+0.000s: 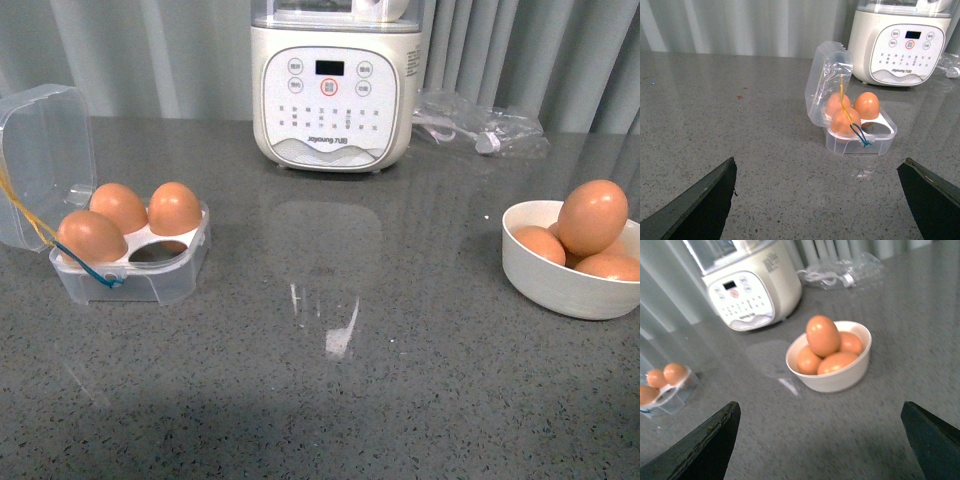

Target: Put egg into box

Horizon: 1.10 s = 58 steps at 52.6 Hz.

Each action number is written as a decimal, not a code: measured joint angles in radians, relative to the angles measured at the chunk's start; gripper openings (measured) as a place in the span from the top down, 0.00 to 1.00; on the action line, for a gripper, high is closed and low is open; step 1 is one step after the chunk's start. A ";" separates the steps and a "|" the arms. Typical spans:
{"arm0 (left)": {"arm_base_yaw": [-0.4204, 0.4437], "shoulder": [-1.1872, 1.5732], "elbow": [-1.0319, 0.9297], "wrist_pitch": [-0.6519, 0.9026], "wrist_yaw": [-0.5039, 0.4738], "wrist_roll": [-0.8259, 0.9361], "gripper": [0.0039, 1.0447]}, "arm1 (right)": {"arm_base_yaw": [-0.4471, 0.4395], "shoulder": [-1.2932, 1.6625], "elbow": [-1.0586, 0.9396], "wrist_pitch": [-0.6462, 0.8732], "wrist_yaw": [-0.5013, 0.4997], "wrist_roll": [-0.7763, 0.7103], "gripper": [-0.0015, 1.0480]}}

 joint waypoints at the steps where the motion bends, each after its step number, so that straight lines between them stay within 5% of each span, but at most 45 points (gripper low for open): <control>1: 0.000 0.000 0.000 0.000 0.000 0.000 0.06 | 0.000 0.055 0.015 0.051 -0.007 -0.001 0.07; 8: 0.000 0.000 0.000 0.000 0.000 0.000 0.06 | -0.006 0.372 0.117 0.229 0.022 -0.095 0.07; 32: 0.000 0.000 0.000 0.000 0.000 0.000 0.06 | -0.006 0.757 0.342 0.250 -0.091 -0.438 0.07; 58: 0.000 0.000 0.000 0.000 0.000 0.000 0.06 | -0.025 0.935 0.468 0.262 -0.129 -0.481 0.07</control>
